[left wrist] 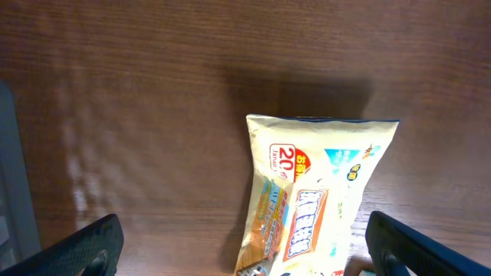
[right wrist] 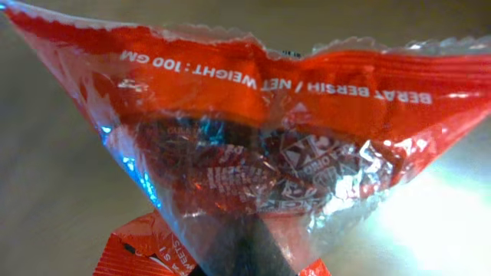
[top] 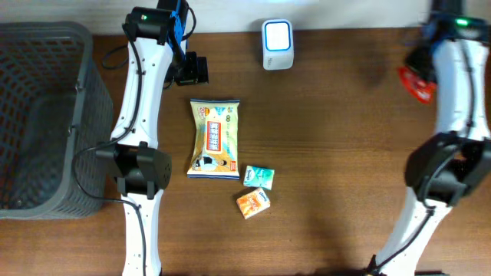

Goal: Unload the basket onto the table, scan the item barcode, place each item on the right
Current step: 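Carry the jerky bag to the right table edge and drop it, then reach the left gripper to the yellow wet-wipes pack and grasp it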

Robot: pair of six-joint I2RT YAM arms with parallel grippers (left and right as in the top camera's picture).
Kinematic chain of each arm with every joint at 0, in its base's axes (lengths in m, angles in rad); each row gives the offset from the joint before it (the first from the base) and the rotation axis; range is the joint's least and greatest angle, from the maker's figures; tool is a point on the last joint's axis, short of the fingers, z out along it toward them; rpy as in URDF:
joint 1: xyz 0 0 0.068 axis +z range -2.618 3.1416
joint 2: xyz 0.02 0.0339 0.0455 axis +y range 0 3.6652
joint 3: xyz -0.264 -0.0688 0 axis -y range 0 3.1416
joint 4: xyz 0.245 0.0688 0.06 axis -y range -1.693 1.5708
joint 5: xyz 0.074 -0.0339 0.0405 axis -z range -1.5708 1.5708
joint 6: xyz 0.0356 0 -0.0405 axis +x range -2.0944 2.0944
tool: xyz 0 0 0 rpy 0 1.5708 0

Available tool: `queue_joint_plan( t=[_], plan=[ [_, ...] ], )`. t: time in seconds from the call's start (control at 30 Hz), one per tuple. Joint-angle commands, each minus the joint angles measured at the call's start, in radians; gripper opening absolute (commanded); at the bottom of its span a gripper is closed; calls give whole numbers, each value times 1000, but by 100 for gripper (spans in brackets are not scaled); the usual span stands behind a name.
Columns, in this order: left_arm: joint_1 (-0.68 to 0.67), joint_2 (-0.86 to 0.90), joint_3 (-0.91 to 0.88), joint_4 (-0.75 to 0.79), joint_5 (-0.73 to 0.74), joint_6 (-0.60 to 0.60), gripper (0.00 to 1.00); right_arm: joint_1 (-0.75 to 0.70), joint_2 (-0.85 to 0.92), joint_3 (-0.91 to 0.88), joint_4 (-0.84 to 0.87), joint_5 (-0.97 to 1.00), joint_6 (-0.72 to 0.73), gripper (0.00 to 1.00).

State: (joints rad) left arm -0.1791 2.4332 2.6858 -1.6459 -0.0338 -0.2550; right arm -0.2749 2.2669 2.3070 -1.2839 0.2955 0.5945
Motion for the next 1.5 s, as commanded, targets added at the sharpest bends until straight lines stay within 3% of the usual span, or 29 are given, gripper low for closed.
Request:
queue_joint_plan(
  t=[0.0,0.17,0.2,0.3,0.33,0.37,0.4,0.47,0.53,0.67,0.9,1.2,1.47],
  plan=[
    [-2,-21,11,-1,-6,-6,99,-106,3,-79,-32,-23,17,4],
    [-2,-21,11,-1,-6,-7,99,-225,3,-286,20,-26,17,4],
    [-2,-21,11,-1,-6,-6,99,-246,3,-310,23,-26,16,13],
    [-2,-21,11,-1,-6,-6,99,-279,2,-314,22,-26,12,23],
    [-2,-21,11,-1,-6,-6,99,-294,2,-314,15,-26,12,38],
    [-2,-21,11,-1,-6,-6,99,-304,2,-314,3,-28,12,64],
    [-2,-21,11,-2,3,-6,99,-315,2,-314,-11,-51,12,79],
    [-2,-21,11,-13,55,-5,99,-327,-4,-313,-39,-127,11,88],
    [-2,-23,12,-26,93,66,99,-328,-28,-313,-60,-205,-26,90],
    [16,-57,12,-42,99,74,99,-320,-185,-313,-85,-259,-40,98],
    [-2,-161,-10,-43,168,100,99,-272,-418,-314,-234,-262,-44,98],
    [-30,-392,-519,-33,168,114,99,-256,-413,-314,-241,-262,-43,98],
    [-41,-391,-837,276,169,114,99,-256,-413,-314,-241,-262,-43,98]
  ],
)
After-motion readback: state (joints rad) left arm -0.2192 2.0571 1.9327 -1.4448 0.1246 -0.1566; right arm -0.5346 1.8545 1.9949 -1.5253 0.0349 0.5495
